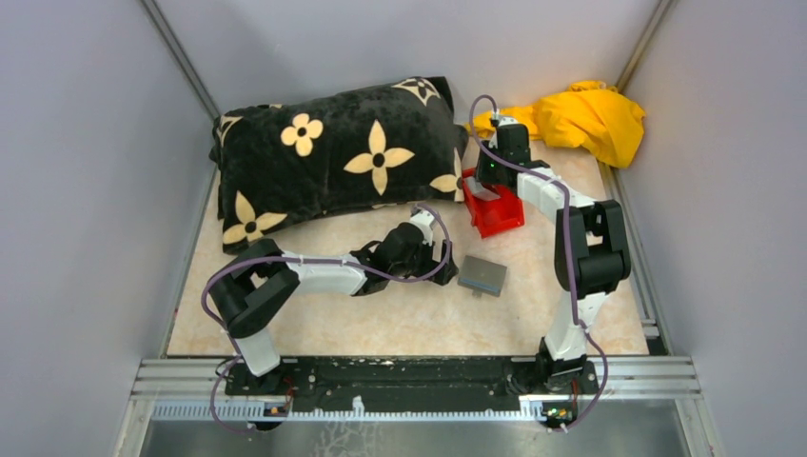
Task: Put the credit cards into the card holder
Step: Pick up the credit card from the storage box.
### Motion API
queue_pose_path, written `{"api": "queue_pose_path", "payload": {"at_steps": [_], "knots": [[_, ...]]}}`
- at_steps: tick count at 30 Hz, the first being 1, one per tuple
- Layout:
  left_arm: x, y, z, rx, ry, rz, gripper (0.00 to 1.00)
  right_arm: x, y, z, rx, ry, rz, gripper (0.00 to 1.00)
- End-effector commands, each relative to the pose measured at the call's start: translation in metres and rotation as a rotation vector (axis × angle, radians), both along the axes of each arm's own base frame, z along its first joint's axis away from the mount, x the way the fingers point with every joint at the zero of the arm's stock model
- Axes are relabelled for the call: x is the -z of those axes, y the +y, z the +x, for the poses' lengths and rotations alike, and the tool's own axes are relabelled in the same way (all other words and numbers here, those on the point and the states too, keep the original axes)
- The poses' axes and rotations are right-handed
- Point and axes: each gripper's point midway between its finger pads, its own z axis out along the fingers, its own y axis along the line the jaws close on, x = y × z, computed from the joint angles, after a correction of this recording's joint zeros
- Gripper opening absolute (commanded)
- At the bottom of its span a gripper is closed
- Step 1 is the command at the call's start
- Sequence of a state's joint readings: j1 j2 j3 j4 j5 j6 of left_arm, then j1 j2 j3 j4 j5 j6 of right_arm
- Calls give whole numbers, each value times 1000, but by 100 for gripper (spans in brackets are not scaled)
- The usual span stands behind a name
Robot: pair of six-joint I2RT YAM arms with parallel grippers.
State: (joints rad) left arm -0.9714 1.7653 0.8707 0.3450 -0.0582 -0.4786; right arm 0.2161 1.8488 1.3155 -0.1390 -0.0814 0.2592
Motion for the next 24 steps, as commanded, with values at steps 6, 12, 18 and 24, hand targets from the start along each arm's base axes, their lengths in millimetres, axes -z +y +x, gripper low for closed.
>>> {"api": "queue_pose_path", "payload": {"at_steps": [6, 12, 18, 24], "knots": [[-3, -6, -6, 22, 1, -34, 100, -41, 13, 0, -30, -83, 45, 21], [-3, -7, -7, 22, 2, -36, 100, -46, 13, 0, -29, -93, 49, 21], [-3, -7, -7, 24, 3, -36, 100, -53, 13, 0, -29, -103, 49, 21], [-3, -7, -7, 24, 1, -36, 100, -52, 10, 0, -23, -103, 36, 19]]}}
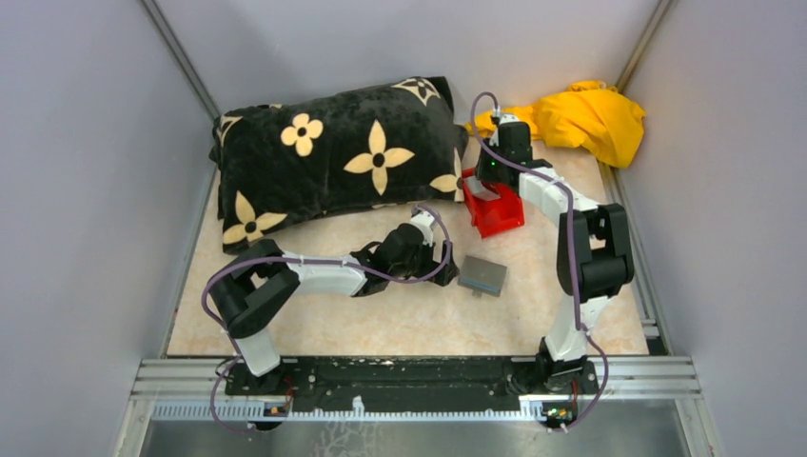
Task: Put the credit cards into the card holder
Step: Pick up the credit card from the storage box.
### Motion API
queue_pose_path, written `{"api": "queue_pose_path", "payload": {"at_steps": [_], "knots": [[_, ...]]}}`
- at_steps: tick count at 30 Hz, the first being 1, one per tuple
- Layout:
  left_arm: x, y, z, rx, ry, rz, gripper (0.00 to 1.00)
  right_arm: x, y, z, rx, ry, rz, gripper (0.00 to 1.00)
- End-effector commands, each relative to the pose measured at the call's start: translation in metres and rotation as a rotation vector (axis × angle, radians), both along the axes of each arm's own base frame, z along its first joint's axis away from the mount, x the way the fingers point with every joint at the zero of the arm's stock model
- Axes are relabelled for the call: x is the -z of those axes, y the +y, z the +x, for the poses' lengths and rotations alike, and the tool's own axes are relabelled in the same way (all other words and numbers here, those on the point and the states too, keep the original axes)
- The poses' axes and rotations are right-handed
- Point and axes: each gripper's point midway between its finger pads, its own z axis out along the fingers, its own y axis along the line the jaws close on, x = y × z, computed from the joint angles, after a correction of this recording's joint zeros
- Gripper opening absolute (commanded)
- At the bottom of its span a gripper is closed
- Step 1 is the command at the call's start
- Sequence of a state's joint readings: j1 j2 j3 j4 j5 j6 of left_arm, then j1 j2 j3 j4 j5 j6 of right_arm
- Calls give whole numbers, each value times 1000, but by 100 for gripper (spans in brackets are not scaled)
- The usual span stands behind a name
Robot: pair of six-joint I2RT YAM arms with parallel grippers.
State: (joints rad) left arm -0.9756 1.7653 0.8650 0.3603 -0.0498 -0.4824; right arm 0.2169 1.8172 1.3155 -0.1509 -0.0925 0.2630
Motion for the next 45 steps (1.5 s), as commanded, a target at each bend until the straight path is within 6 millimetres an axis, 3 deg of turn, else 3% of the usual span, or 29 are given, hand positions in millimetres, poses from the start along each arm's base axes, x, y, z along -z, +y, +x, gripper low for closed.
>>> {"api": "queue_pose_path", "payload": {"at_steps": [1, 14, 27, 31, 36, 45], "knots": [[-2, -4, -4, 13, 0, -25, 100, -38, 7, 2, -11, -85, 14, 18], [-9, -6, -4, 18, -15, -43, 100, -39, -18, 2, 49, -104, -196, 4], [-22, -6, 3, -4, -53, -53, 100, -46, -35, 7, 106, -120, -381, 0], [-38, -7, 11, -28, -90, -57, 100, -62, -38, 9, 124, -157, -427, 0], [-73, -5, 27, -81, -165, -82, 100, -90, -39, 4, 139, -205, -430, 0], [-135, 16, 37, -177, -210, -146, 100, -142, -45, -30, 175, -311, -411, 0]]}}
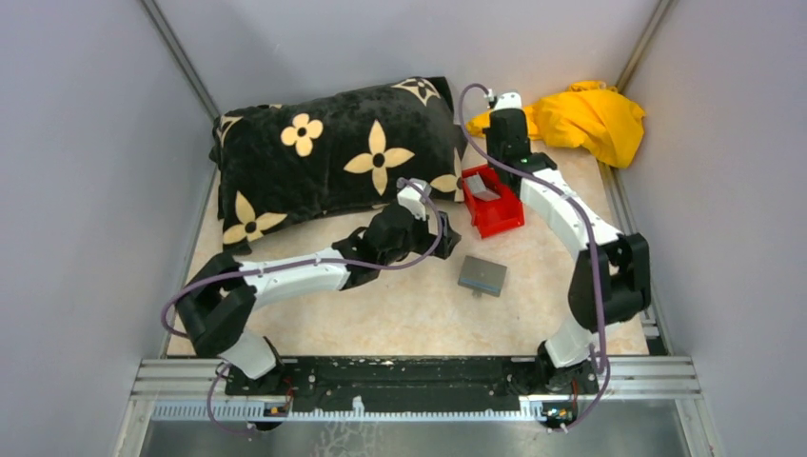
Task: Put the credit cards into the card holder
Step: Pick up the credit card from the storage box.
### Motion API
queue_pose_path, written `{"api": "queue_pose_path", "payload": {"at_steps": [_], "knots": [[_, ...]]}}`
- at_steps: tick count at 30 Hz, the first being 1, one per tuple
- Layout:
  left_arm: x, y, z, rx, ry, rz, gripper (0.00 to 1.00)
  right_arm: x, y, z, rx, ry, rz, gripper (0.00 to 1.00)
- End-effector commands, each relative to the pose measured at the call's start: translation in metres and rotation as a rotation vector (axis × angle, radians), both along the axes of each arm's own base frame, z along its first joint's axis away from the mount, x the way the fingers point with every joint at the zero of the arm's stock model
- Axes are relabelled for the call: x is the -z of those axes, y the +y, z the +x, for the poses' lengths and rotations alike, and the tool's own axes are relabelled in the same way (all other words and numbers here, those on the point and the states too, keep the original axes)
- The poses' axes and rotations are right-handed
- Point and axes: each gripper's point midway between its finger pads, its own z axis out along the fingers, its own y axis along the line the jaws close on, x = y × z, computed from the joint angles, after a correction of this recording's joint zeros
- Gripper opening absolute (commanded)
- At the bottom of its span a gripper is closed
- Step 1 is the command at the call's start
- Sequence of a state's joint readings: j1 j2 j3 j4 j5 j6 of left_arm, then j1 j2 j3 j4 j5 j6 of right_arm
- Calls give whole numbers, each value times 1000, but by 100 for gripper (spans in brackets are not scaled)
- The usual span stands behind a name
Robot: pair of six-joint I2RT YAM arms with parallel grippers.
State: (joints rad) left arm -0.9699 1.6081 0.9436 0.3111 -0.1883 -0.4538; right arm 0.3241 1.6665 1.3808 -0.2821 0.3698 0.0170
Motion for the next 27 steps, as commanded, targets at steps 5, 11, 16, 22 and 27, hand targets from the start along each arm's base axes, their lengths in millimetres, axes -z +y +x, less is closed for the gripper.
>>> {"api": "queue_pose_path", "payload": {"at_steps": [5, 11, 16, 22, 27], "knots": [[-87, 27, -11, -58, -30, -190, 100, -87, 11, -53, -45, -198, 59, 0], [-120, 59, -27, -151, 99, -363, 99, -108, 41, -117, -152, -286, 102, 0], [-128, 87, -26, -207, 320, -496, 99, -110, 59, -170, -247, -348, 139, 0], [-126, 86, -46, -163, 597, -578, 99, -107, 76, -219, -369, -403, 125, 0], [-135, 71, -69, -57, 766, -623, 99, -102, 90, -245, -450, -427, 82, 0]]}}
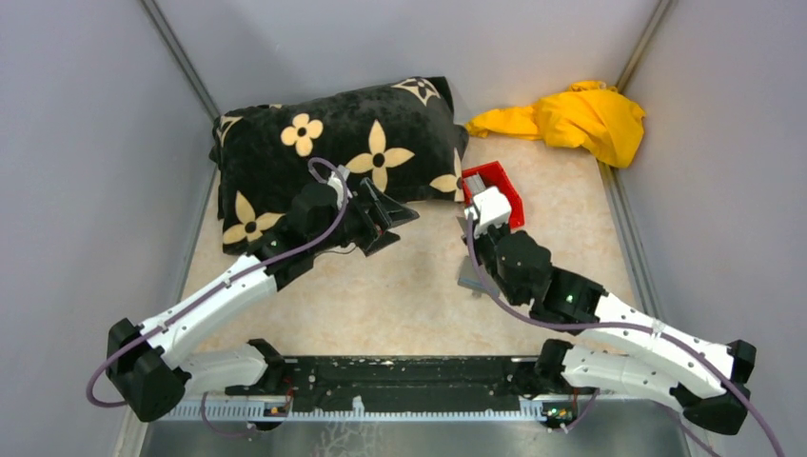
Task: Put the credit cards into the card holder
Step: Pick up the credit card from the storage box.
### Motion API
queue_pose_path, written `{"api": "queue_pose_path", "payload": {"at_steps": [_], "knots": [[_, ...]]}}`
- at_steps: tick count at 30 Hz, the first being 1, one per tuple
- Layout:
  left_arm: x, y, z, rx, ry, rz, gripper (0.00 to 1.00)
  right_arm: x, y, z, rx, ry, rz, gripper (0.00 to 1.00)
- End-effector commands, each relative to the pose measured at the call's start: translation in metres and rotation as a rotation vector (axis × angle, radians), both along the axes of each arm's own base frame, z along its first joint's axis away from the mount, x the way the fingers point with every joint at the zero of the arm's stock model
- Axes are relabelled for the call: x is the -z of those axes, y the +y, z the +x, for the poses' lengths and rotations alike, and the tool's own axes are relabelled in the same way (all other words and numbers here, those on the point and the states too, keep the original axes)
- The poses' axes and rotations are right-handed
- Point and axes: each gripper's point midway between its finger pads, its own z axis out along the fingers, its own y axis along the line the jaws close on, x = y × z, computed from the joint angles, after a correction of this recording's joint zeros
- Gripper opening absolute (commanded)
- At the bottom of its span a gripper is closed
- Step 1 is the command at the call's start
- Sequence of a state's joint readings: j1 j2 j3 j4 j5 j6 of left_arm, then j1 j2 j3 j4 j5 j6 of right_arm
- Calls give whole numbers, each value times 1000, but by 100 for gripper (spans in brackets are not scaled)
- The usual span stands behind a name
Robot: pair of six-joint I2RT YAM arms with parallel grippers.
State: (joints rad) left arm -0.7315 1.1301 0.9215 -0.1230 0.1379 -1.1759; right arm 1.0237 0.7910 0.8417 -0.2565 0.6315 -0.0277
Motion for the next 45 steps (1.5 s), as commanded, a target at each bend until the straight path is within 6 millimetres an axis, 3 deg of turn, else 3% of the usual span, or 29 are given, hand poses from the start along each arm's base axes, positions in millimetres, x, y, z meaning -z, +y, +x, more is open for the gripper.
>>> {"api": "queue_pose_path", "payload": {"at_steps": [1, 11, 21, 27, 39, 45], "knots": [[-24, -18, -33, 152, 168, -155, 99, -15, 2, -12, 5, -88, -12, 0], [-31, -30, -54, 263, 320, -269, 99, -15, 35, -42, -103, -217, -148, 0], [-23, -41, -58, 325, 394, -302, 99, -20, 73, -71, -202, -321, -265, 0], [-19, -47, -58, 358, 410, -312, 99, -20, 86, -81, -246, -370, -307, 0], [-13, -46, -68, 429, 426, -364, 66, 1, 99, -90, -323, -428, -507, 0], [-9, -44, -72, 448, 426, -382, 29, 14, 102, -90, -327, -432, -575, 0]]}}
